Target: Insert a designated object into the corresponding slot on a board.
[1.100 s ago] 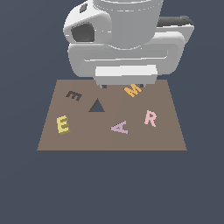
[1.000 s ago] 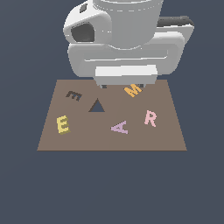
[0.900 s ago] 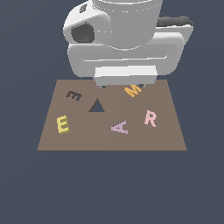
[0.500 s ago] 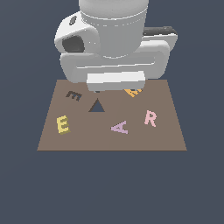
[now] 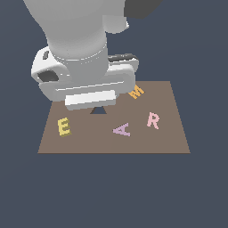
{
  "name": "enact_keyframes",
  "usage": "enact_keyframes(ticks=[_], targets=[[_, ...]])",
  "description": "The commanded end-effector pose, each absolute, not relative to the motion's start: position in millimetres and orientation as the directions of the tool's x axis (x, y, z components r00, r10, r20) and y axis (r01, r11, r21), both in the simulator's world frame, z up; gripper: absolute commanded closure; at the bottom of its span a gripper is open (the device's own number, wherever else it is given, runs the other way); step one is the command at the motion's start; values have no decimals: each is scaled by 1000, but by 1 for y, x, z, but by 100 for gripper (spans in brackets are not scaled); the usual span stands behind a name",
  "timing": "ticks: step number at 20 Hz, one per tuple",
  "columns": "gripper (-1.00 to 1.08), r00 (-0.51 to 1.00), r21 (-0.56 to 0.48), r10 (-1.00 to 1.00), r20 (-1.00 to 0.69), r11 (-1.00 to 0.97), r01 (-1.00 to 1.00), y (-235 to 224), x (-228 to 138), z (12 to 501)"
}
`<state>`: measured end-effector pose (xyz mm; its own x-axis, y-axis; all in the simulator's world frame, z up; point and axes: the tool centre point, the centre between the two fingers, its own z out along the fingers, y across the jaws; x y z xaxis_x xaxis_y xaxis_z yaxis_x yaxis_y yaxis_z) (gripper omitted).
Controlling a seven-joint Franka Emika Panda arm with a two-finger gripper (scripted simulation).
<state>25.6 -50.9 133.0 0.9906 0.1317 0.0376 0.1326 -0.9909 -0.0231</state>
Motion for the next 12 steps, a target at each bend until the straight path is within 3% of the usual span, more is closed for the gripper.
enact_keyframes(ticks=[1, 12], targets=[[-92, 986, -19, 165, 32, -986, 166, -71, 29, 119], [-92, 956, -5, 293, 8, -956, 293, -144, 52, 67]])
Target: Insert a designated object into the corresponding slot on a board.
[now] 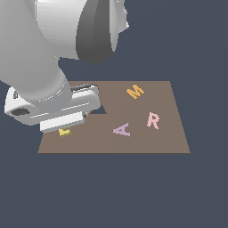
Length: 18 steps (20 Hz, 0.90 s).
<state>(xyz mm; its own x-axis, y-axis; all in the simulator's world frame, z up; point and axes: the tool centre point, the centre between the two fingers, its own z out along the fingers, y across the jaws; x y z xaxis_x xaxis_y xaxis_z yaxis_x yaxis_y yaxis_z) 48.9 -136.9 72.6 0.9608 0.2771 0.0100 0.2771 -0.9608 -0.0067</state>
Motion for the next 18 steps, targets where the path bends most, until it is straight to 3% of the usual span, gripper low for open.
enact_keyframes(ticks=[1, 18], targets=[[-92, 954, -4, 301, 7, -954, 301, -149, 54, 64], [-92, 941, 0, 338, 0, -941, 338, -170, 66, 50]])
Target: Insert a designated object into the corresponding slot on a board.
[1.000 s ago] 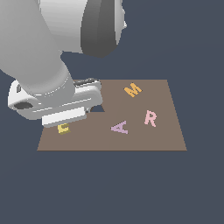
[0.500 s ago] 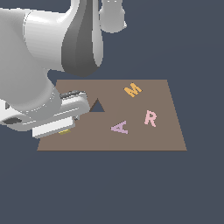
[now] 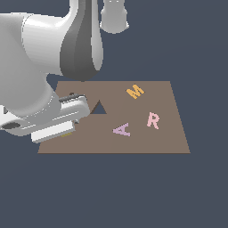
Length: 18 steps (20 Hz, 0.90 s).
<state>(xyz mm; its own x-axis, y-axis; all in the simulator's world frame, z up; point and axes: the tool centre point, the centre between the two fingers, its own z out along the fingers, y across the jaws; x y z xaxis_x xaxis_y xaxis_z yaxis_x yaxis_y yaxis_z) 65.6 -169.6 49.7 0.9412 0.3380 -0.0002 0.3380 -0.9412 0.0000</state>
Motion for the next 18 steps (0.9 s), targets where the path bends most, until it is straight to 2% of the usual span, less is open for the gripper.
enact_keyframes(ticks=[1, 10, 11, 18], targets=[[-92, 941, 0, 338, 0, -941, 338, -170, 66, 49], [-92, 941, 0, 338, 0, -941, 338, -169, 65, 30], [108, 941, 0, 338, 0, -941, 338, -169, 65, 30], [108, 941, 0, 338, 0, -941, 338, -169, 65, 30]])
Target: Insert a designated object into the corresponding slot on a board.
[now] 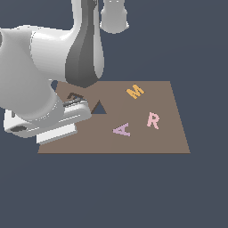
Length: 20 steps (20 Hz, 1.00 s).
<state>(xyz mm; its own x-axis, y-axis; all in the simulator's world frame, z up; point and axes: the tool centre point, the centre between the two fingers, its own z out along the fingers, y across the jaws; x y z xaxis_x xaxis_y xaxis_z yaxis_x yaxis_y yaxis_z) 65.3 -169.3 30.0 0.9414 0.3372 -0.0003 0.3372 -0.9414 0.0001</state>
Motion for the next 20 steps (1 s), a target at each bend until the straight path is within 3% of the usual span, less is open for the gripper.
enact_keyframes(ticks=[1, 11, 20], targets=[[108, 941, 0, 338, 0, -941, 338, -169, 65, 30], [108, 954, 0, 298, 0, -954, 298, -172, 64, 30], [108, 992, 0, 130, 0, -992, 130, -182, 56, 31]])
